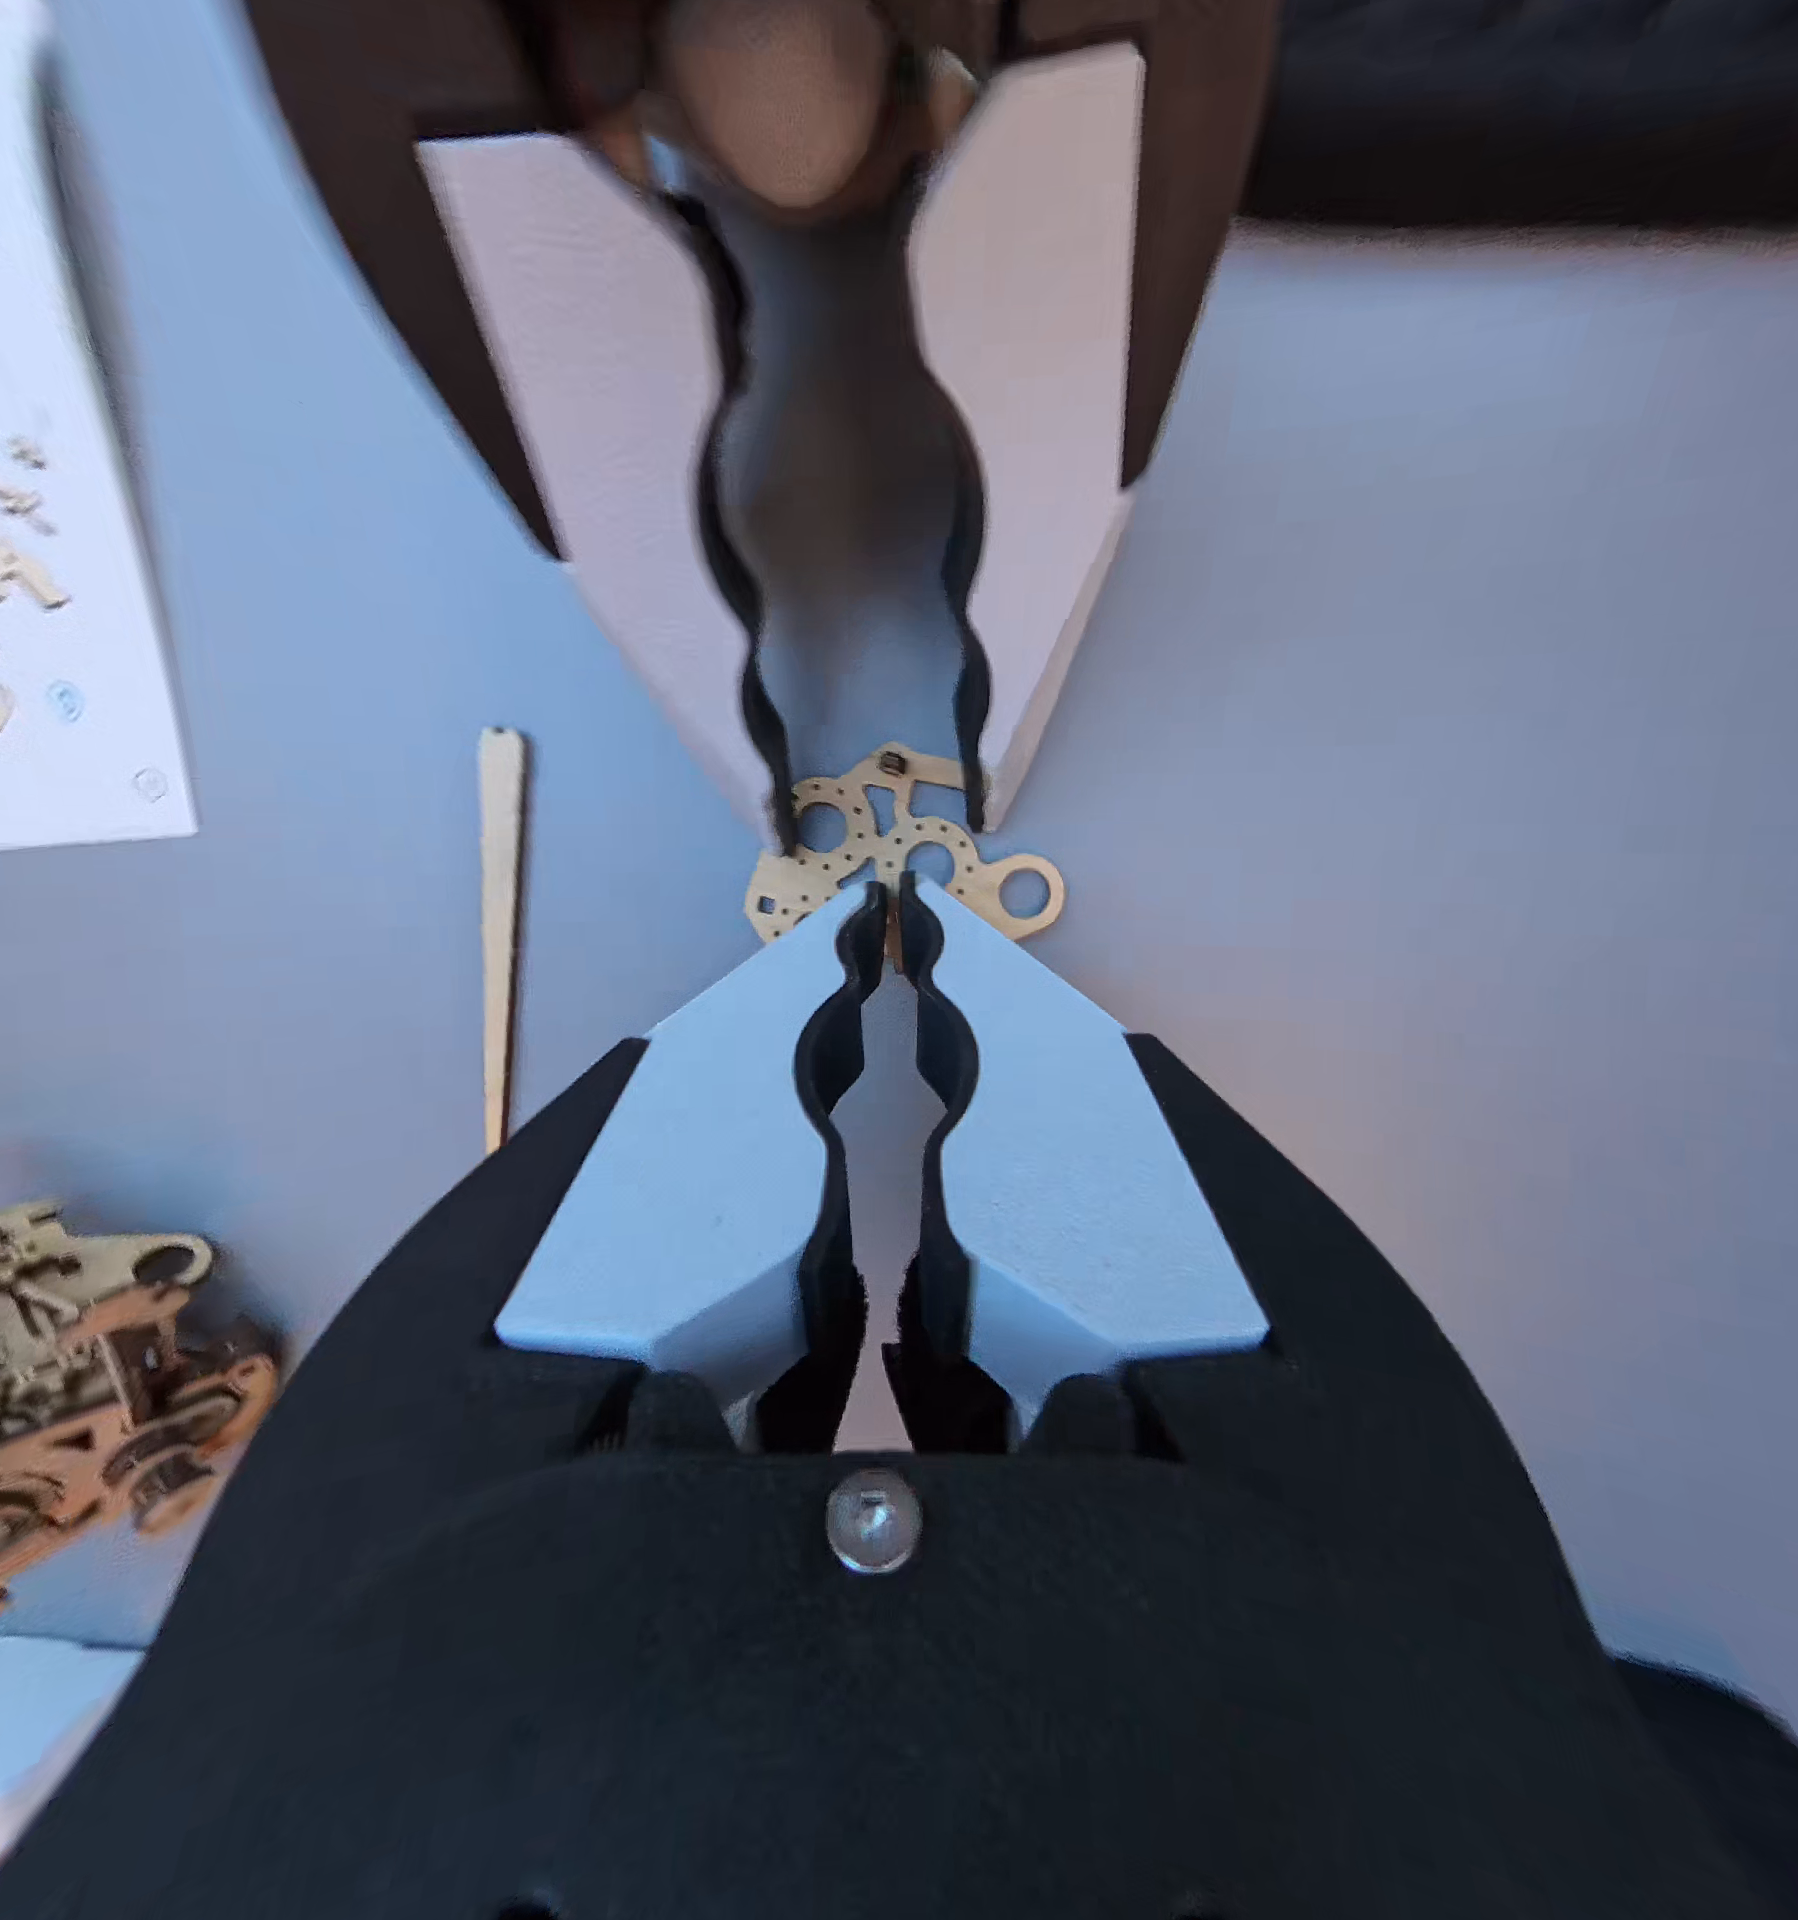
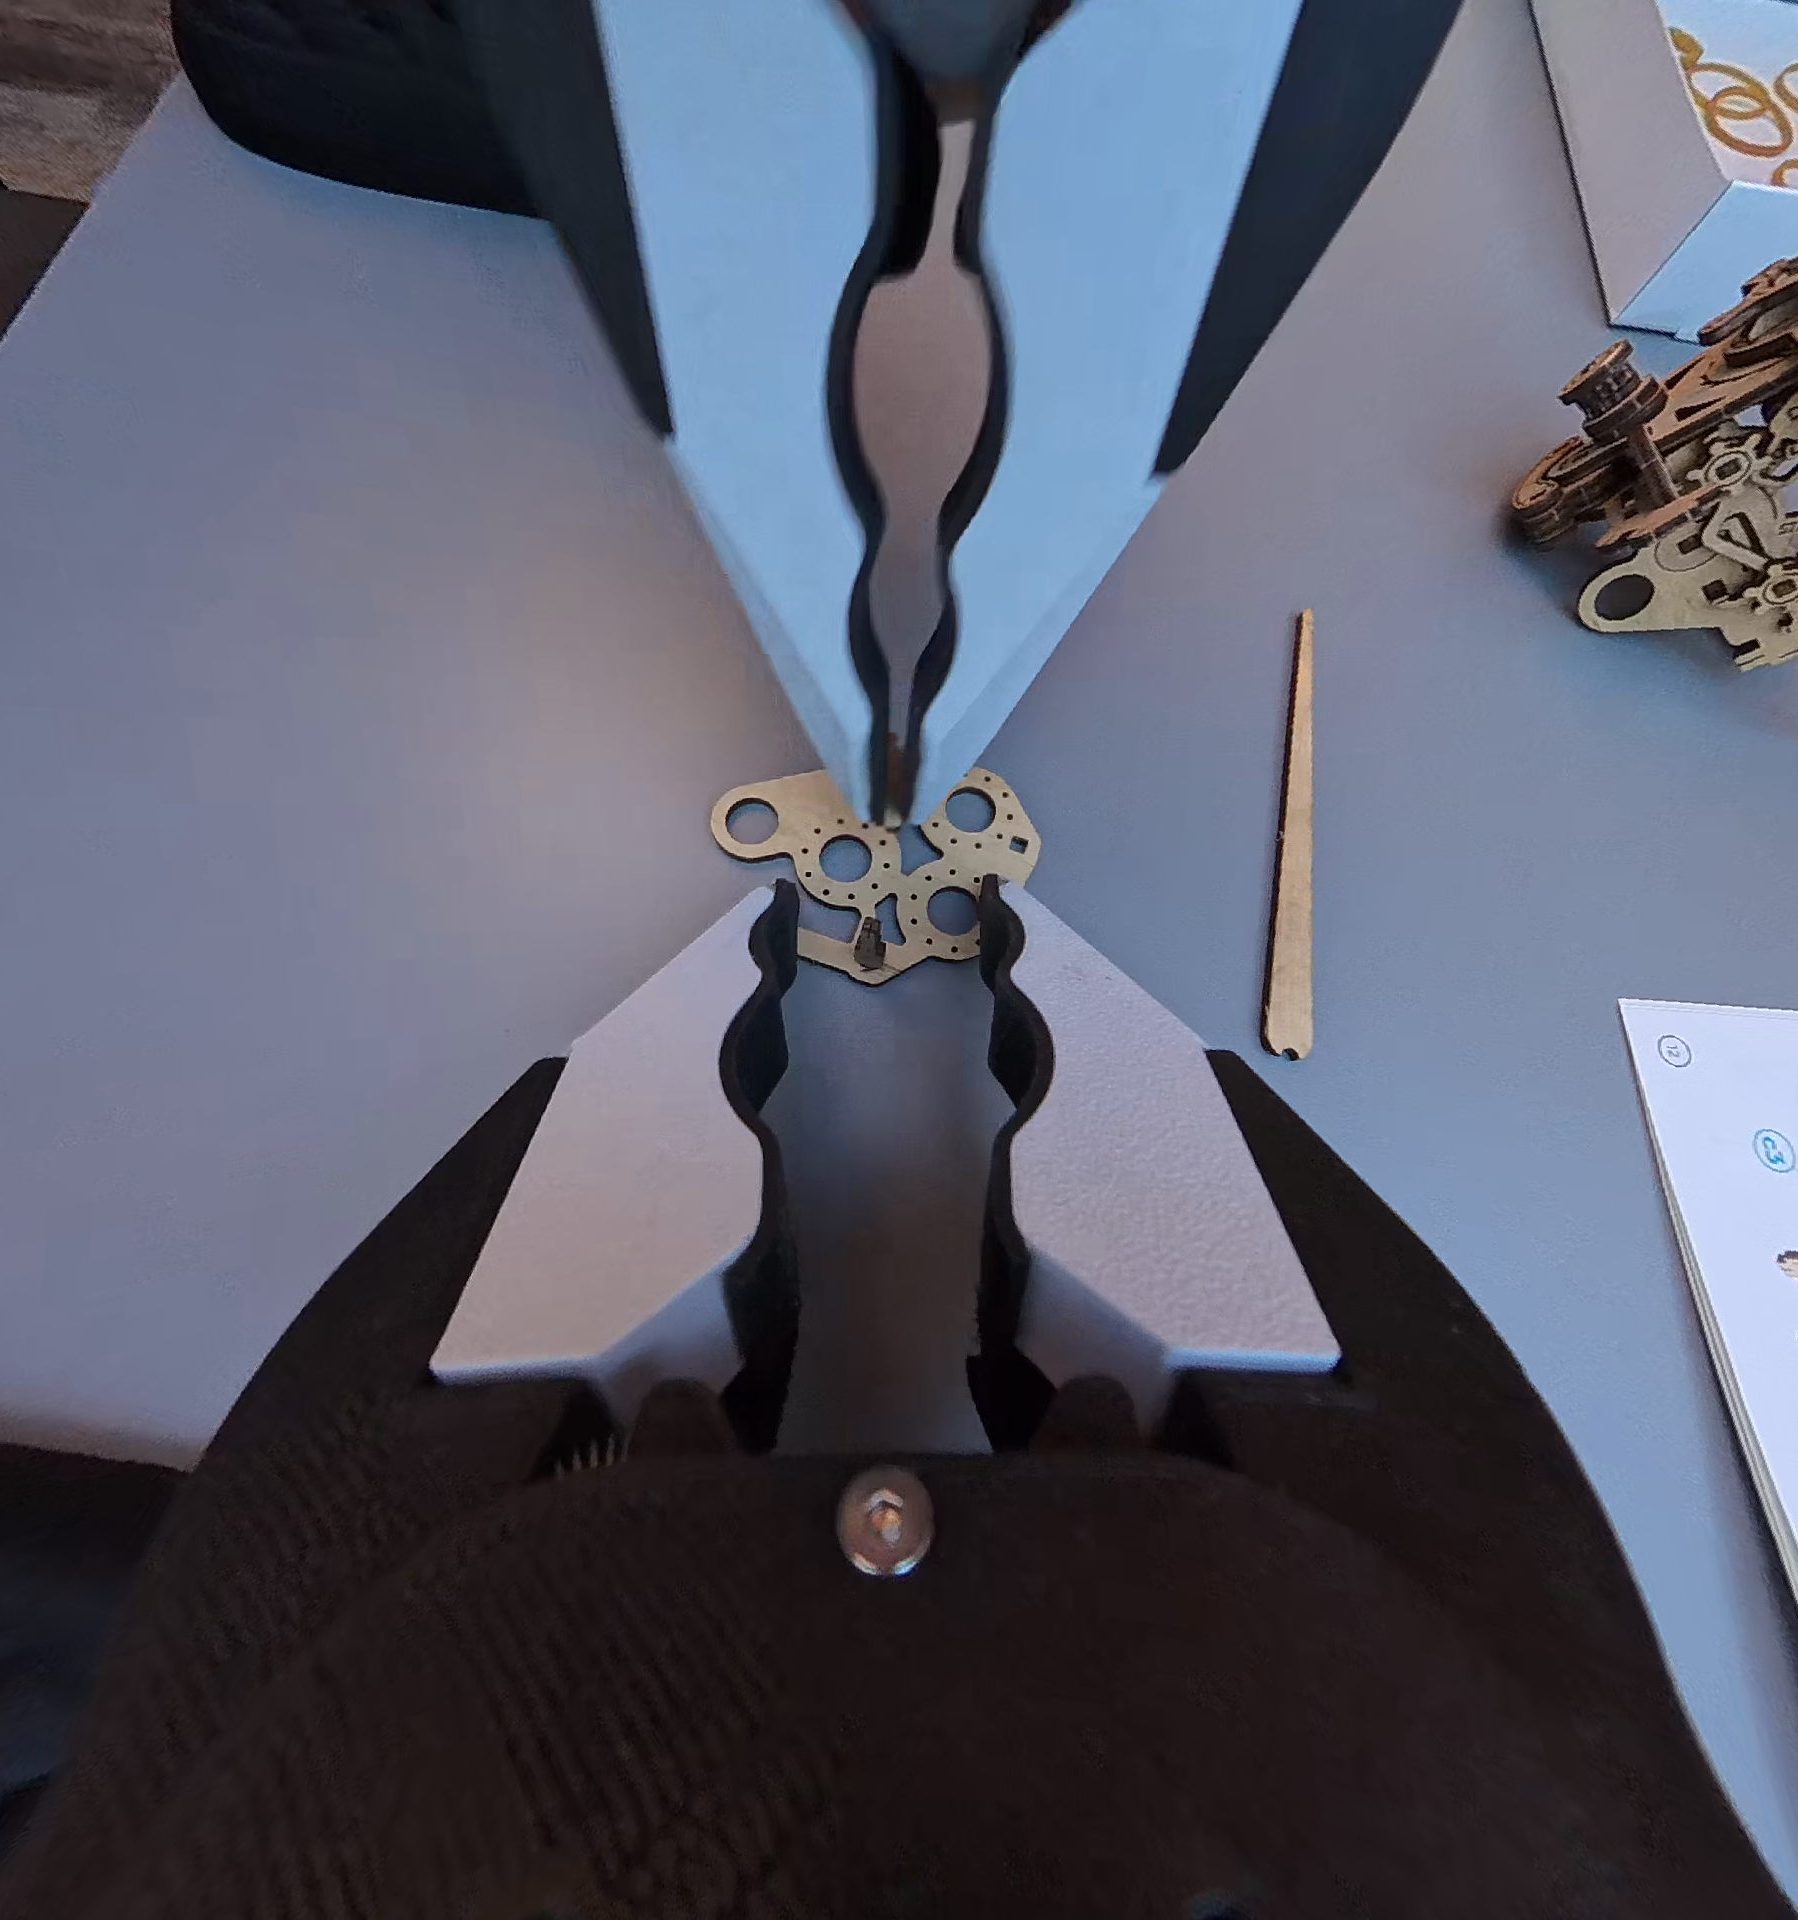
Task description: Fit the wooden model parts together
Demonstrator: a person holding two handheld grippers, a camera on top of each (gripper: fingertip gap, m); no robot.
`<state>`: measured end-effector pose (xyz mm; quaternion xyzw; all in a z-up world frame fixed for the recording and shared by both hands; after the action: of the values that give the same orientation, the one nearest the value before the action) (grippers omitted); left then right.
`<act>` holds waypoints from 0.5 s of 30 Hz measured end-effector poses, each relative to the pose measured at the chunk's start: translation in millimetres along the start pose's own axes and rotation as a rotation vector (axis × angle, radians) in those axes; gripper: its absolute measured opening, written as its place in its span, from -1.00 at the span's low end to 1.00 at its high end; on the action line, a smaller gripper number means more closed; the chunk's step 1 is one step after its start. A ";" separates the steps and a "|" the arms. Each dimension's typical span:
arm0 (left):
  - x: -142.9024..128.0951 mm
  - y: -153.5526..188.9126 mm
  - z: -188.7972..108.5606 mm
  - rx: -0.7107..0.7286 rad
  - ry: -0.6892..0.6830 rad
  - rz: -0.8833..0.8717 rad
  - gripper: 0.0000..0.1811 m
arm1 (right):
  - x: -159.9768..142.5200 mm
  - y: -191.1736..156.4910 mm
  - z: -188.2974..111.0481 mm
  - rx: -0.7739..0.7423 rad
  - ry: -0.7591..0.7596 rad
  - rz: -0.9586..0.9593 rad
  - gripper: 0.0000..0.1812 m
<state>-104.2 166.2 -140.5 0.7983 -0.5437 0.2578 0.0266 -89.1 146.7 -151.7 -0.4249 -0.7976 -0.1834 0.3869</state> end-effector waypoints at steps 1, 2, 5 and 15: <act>4.9 -3.9 -6.2 0.010 0.071 -0.091 -1.00 | 0.1 -1.0 -0.9 -0.003 0.001 -0.012 -0.61; 11.7 -7.4 -14.3 0.003 0.166 -0.211 -1.00 | 1.2 -1.6 -2.9 -0.010 0.013 -0.026 -0.60; 31.9 -17.8 -48.9 -0.078 0.511 -0.568 -1.00 | 21.2 -4.9 -19.1 -0.019 0.135 -0.065 -0.60; 60.6 -19.9 -112.8 -0.062 1.018 -0.703 -1.00 | 100.1 -17.3 -77.3 0.290 0.759 0.304 -0.73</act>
<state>-113.1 158.9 -11.4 0.7054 -0.1746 0.5662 0.3890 -101.6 142.5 -24.7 -0.3813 -0.5446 -0.1536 0.7310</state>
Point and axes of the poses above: each gripper's, where its closed fingertips meet, z out along the fingers, x out of its top, y = z × x across the jaws, the point moved 2 cm from there along -z, back along the fingers, and after that the axes turned 11 degrees about x, right-handed, at the moved point
